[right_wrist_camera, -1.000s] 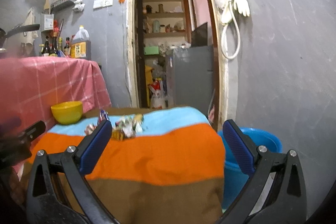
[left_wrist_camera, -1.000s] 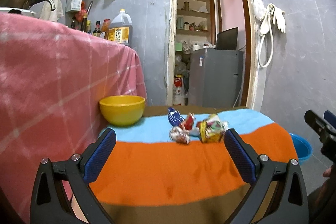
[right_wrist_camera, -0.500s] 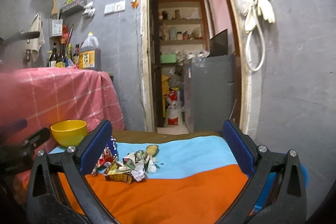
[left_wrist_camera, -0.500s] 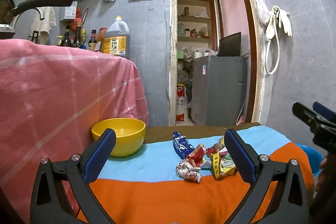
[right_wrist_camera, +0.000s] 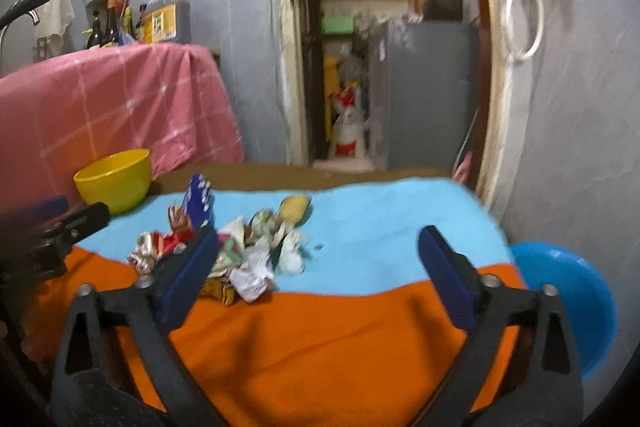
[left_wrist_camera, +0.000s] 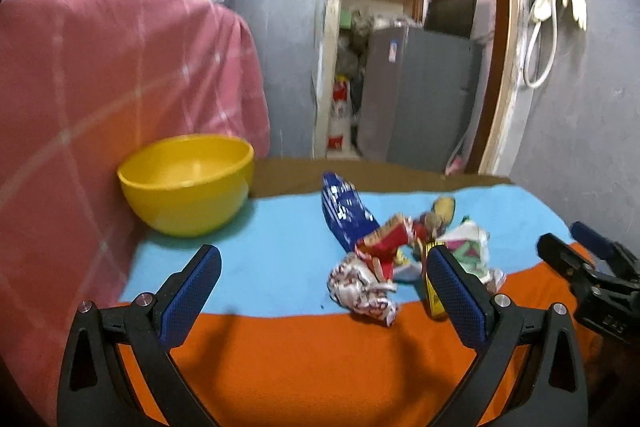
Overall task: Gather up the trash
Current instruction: 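Move both tools toward the wrapper pile and open their fingers, then grasp the white-red wrapper with left tool while right tool grasps a white wrapper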
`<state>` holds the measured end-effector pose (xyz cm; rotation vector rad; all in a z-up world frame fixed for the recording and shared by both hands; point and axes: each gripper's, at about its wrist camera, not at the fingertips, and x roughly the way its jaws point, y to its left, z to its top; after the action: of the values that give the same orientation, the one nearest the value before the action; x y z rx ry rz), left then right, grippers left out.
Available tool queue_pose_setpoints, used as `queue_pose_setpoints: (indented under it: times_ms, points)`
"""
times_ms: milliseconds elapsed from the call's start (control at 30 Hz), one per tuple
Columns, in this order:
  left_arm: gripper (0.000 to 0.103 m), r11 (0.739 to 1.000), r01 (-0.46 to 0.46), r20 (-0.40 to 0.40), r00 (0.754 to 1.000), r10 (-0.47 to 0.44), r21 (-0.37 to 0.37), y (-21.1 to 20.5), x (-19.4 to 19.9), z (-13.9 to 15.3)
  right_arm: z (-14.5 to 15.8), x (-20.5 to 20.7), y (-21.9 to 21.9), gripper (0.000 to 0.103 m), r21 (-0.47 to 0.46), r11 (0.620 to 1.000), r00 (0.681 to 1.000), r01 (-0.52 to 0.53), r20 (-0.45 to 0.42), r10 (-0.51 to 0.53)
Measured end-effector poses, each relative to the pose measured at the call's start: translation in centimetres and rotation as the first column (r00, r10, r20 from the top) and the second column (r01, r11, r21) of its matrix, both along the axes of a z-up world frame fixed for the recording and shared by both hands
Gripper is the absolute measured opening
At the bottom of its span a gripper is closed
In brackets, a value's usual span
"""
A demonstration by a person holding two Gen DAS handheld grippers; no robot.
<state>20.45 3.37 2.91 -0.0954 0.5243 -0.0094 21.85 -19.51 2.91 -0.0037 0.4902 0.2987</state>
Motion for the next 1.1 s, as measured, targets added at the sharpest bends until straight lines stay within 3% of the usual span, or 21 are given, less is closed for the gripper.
queue_pose_setpoints:
  times_ms: [133, 300, 400, 700, 800, 867, 1100]
  points:
    - [0.093, 0.999, 0.046, -0.063, 0.997, -0.047, -0.020, -0.2, 0.9, -0.8, -1.2, 1.0, 0.2, 0.088, 0.007, 0.999, 0.996, -0.036, -0.077, 0.037]
    - [0.070, 0.994, 0.084, -0.161, 0.983, -0.093, -0.063, 0.0, 2.5, -2.0, -2.2, 1.5, 1.0, 0.083, 0.007, 0.995, 0.986, -0.096, -0.134, 0.097]
    - [0.062, 0.991, 0.094, -0.209, 0.972, -0.112, -0.095, 0.2, 3.3, -2.5, -2.6, 1.8, 1.6, 0.079, 0.005, 0.991, 0.978, -0.135, -0.158, 0.134]
    - [0.039, 0.983, 0.116, -0.240, 0.959, -0.149, -0.145, 0.7, 3.8, -2.9, -3.4, 3.0, 3.3, 0.058, -0.011, 0.972, 0.948, -0.235, -0.225, 0.227]
    - [0.037, 0.983, 0.115, -0.239, 0.960, -0.147, -0.143, 0.5, 3.9, -2.9, -3.3, 3.2, 3.4, 0.052, -0.018, 0.969, 0.946, -0.247, -0.221, 0.238]
    - [0.036, 0.983, 0.112, -0.238, 0.960, -0.145, -0.145, 0.5, 3.9, -2.9, -3.4, 3.2, 3.6, 0.042, -0.026, 0.966, 0.943, -0.258, -0.224, 0.246]
    - [0.034, 0.984, 0.100, -0.235, 0.963, -0.133, -0.146, 0.6, 3.8, -2.7, -3.5, 3.1, 3.9, 0.022, -0.031, 0.963, 0.941, -0.268, -0.224, 0.254]
